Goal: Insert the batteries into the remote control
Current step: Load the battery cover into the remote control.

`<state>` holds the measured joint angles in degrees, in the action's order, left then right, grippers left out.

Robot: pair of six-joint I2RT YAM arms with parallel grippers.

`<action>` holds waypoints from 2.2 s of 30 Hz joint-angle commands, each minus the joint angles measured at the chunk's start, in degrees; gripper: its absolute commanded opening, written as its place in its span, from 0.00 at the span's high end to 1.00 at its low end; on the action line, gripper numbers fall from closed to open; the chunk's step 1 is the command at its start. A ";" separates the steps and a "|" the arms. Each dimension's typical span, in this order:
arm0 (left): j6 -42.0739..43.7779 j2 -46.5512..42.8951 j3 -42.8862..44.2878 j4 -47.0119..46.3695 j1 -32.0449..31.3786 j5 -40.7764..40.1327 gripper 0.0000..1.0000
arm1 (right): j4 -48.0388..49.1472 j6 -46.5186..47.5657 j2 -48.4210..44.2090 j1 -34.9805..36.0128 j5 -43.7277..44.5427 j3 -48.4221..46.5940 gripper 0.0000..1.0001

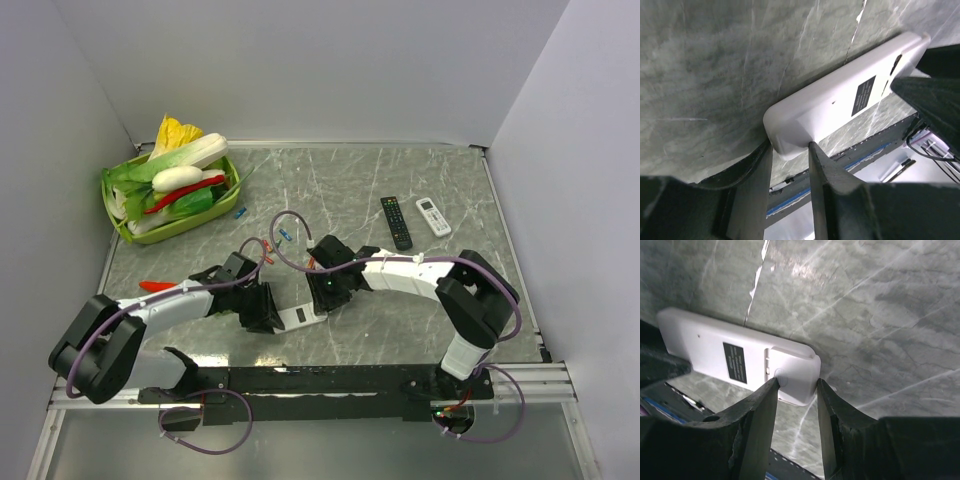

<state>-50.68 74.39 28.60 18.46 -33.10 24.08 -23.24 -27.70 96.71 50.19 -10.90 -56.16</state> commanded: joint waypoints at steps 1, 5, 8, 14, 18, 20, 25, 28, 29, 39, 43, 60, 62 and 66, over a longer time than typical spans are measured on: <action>0.31 0.40 3.30 -6.77 -0.38 -2.19 0.63 | -7.25 4.58 3.05 1.75 -4.83 -0.61 0.57; 0.40 0.58 3.74 -6.15 -0.30 -4.03 0.63 | -9.80 5.99 4.28 1.75 -3.96 -2.46 0.57; 0.49 0.76 3.74 -6.07 -0.30 -4.21 0.63 | -9.72 6.43 4.98 1.66 -5.09 -2.73 0.57; 1.37 -0.47 4.97 -4.05 -0.30 -5.27 0.57 | -8.39 5.56 3.76 1.49 -5.81 -2.37 0.57; 1.37 -2.05 5.50 -3.26 -0.30 -6.41 0.52 | -9.27 4.94 2.35 1.40 -4.05 -3.69 0.57; 1.46 -2.75 5.76 -2.73 -0.30 -7.29 0.47 | -9.45 4.16 1.73 1.31 -3.26 -4.22 0.57; 1.63 -3.73 6.20 -1.59 -0.21 -8.34 0.41 | -9.63 2.48 -0.29 0.96 -0.80 -4.48 0.56; 1.81 -3.90 6.29 -1.15 -0.21 -8.78 0.40 | -9.54 0.90 -0.73 0.87 -0.35 -4.22 0.56; 1.90 -3.81 6.38 -1.23 -0.21 -8.78 0.39 | -9.36 0.03 -0.73 0.87 -0.35 -3.87 0.56; 3.39 -0.83 6.56 -2.99 -0.21 -3.87 0.40 | -5.15 -7.18 0.15 0.78 -3.87 0.35 0.59; 4.00 0.67 6.29 -3.60 -0.21 -1.05 0.48 | -4.53 -9.82 -0.82 0.96 -4.75 1.58 0.62; 3.04 0.23 4.80 -5.45 -0.21 3.96 0.51 | -2.15 -13.78 0.59 0.08 -13.18 3.34 0.81; 3.04 -0.03 4.71 -5.28 -0.12 3.70 0.51 | -1.80 -13.95 0.50 0.08 -13.71 3.60 0.83; 2.78 -0.74 4.36 -4.92 -0.21 3.08 0.49 | -2.24 -13.70 -0.11 -0.01 -13.71 3.51 0.85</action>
<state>-45.91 74.94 32.91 17.76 -32.18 18.76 -27.81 -39.81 97.06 48.38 -19.84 -54.35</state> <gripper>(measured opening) 0.503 0.328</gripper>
